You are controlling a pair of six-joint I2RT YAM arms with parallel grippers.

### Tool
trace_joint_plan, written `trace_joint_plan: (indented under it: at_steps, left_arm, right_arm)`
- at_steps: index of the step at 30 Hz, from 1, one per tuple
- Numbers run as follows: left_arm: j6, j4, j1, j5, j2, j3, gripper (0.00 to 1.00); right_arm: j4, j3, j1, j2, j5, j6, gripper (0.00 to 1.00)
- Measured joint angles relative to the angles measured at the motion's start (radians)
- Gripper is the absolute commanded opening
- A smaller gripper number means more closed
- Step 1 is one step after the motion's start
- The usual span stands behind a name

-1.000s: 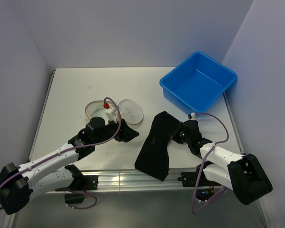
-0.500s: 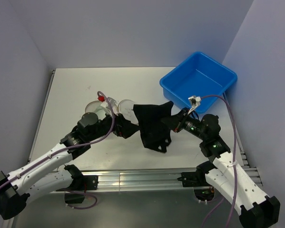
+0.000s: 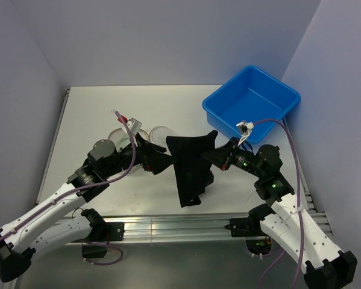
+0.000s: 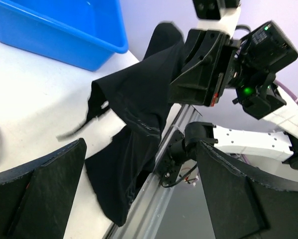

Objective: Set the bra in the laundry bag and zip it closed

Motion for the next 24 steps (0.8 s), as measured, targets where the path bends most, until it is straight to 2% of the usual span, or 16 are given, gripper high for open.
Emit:
trace_joint_plan:
  at_steps: [4,7,8,10,11,13,14,15,17,18,19,22,24]
  left_arm:
    - [-0.003,0.004,-0.002,0.036,0.032,0.012,0.88]
    - [-0.01,0.015,-0.013,0.061,0.06,0.016,0.77]
    - [-0.012,0.016,-0.019,0.066,0.069,0.02,0.65]
    - [-0.019,0.024,-0.031,0.071,0.089,0.027,0.49]
    - [-0.016,0.027,-0.035,0.071,0.094,0.029,0.32]
    - [-0.021,0.032,-0.038,0.07,0.098,0.029,0.19]
    - [-0.02,0.034,-0.039,0.068,0.098,0.03,0.07]
    - [-0.021,0.037,-0.039,0.068,0.097,0.03,0.01]
    - [-0.018,0.042,-0.039,0.057,0.096,0.031,0.0]
    - [-0.017,0.043,-0.039,0.051,0.094,0.031,0.0]
    - [-0.017,0.042,-0.04,0.047,0.09,0.031,0.0]
    - [-0.016,0.03,-0.04,0.04,0.072,0.034,0.0]
    - [-0.013,0.01,-0.04,0.032,0.06,0.053,0.0]
  right_arm:
    - [0.014,0.018,0.019,-0.003,0.003,0.005,0.0]
    - [0.026,0.02,0.03,0.001,0.01,0.01,0.0]
    - [0.032,0.02,0.032,0.004,0.01,0.013,0.0]
    - [0.043,0.02,0.037,0.011,0.014,0.021,0.0]
    - [0.05,0.02,0.042,0.014,0.015,0.023,0.0]
    - [0.055,0.02,0.05,0.018,0.015,0.024,0.0]
    - [0.055,0.02,0.053,0.017,0.017,0.024,0.0]
    - [0.055,0.02,0.055,0.017,0.018,0.023,0.0]
    - [0.053,0.02,0.055,0.017,0.022,0.021,0.0]
    - [0.047,0.023,0.056,0.017,0.025,0.016,0.03]
    - [0.038,0.026,0.056,0.016,0.028,0.008,0.29]
    - [-0.031,0.058,0.058,0.014,0.05,-0.038,0.8]
    - [-0.106,0.11,0.058,0.015,0.071,-0.096,0.85]
